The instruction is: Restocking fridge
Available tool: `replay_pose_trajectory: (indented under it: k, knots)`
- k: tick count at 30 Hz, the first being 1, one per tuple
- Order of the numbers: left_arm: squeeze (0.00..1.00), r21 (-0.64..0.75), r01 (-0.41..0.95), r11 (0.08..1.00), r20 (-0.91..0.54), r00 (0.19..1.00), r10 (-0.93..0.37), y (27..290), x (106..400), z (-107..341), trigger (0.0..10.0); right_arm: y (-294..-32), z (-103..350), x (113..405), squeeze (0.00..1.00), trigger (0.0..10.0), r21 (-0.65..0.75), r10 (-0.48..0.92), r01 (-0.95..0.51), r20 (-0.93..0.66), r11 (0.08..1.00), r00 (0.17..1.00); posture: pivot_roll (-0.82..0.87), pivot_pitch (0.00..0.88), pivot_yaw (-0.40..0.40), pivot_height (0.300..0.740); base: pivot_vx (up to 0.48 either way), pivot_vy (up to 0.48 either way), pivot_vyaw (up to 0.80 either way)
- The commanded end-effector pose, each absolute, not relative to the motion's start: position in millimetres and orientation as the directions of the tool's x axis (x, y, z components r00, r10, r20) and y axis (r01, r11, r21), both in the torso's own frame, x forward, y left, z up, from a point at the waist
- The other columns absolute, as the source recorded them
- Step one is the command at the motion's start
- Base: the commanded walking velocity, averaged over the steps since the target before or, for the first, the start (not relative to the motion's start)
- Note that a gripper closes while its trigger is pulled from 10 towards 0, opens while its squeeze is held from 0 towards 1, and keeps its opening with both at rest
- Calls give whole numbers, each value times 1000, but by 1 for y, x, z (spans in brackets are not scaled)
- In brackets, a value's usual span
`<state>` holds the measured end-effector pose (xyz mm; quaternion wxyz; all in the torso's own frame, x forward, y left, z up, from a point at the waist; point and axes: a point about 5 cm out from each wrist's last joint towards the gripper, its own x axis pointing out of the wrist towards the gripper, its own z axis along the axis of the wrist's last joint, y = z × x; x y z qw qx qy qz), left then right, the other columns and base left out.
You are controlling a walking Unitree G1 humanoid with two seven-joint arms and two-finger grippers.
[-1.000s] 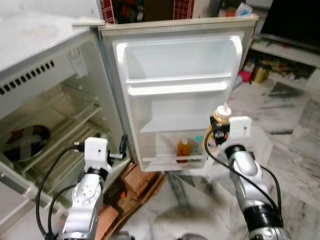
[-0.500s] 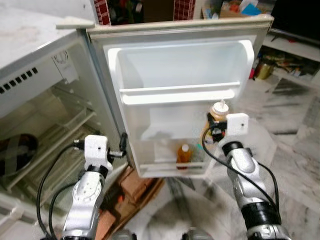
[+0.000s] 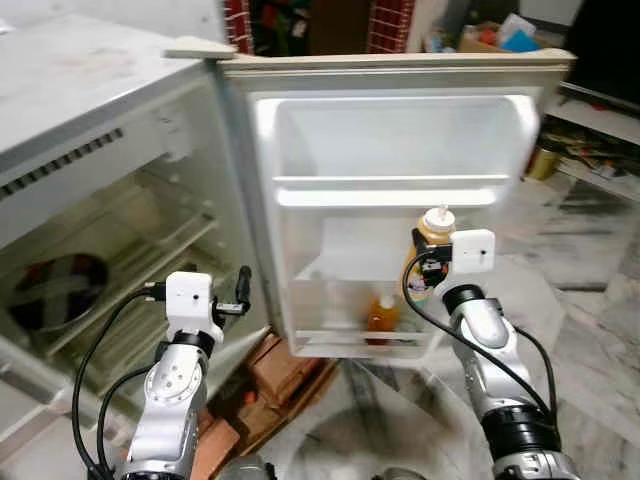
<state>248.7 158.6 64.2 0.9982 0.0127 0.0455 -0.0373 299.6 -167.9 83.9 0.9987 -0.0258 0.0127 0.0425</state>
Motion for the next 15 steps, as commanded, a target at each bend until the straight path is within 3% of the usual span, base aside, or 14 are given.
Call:
replay_pose_trajectory:
  k: [1,15]
  knots:
    - [0,24,66,998,-99,993,-63,163,249,64,10000,-162,89,302,0,10000,-45,102,-102,-7,994,995,-14,0,-6,740,0,0,0]
    - [0,39,77,996,-96,993,-73,162,249,65,10000,-161,89,301,0,10000,-46,101,-101,-9,994,995,-15,2,-2,740,0,0,0]
